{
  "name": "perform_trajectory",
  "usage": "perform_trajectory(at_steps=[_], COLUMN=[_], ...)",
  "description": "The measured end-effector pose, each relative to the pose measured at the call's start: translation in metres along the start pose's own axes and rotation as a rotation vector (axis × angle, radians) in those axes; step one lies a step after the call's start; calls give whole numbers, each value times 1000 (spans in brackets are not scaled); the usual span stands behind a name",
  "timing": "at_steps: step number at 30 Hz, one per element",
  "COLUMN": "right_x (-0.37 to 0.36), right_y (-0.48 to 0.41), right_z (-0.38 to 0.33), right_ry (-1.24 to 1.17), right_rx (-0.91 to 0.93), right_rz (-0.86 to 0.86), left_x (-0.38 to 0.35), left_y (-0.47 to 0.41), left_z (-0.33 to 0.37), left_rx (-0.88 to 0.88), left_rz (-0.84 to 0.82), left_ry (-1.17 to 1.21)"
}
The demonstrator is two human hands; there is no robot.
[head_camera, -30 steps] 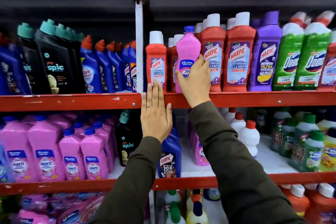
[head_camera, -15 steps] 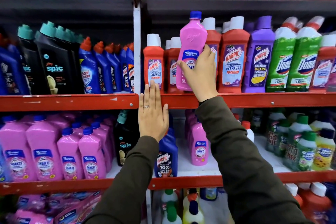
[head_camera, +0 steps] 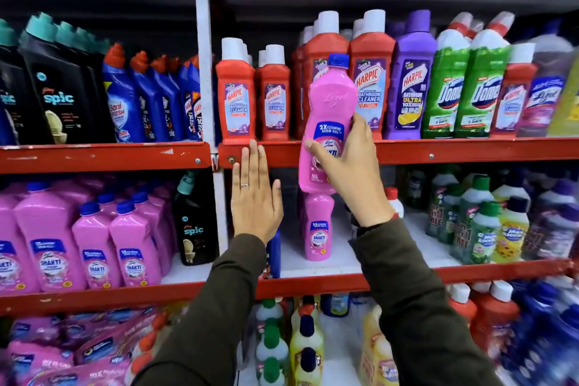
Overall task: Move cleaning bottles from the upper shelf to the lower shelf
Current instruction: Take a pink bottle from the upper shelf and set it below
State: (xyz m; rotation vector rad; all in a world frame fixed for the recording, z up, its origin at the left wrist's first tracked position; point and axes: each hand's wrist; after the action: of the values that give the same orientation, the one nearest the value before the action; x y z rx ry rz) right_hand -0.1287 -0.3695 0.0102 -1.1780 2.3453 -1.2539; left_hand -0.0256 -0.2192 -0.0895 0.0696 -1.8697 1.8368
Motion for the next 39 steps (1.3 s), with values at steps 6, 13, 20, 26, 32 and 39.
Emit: perform_trajectory(at_steps=[6,13,20,26,32,39], right_x=[25,23,5,-14,-26,-31], right_y=[56,103,121,115,120,117], right_z=[51,131,172,192,201,204], right_ry=[-1,-30,-125,-114,-115,-77], right_rx=[-38,-142,-253,-271,-301,-295], right_rz=[-54,-164,-197,-256,-283,-304], left_x=[-25,-60,-88,-98,-100,-102], left_y=[65,142,180,186,188,190], left_z=[34,62,64,59,58,58], left_rx=[-5,21,50,40,32,30], left_rz=[-72,-245,-361,-361,-361,-358], left_ry=[41,-3,-73,-96,-89,-108])
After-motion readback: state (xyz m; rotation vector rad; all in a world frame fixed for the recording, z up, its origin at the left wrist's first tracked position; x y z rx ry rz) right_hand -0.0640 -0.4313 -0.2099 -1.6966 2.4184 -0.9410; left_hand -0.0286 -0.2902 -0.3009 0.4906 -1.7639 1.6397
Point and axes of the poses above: each hand's wrist, its own y-axis away from the middle knuckle, its own x-axis out of the back of the hand, z = x × y, and after that the axes turned 6 degrees about -y, right-handed
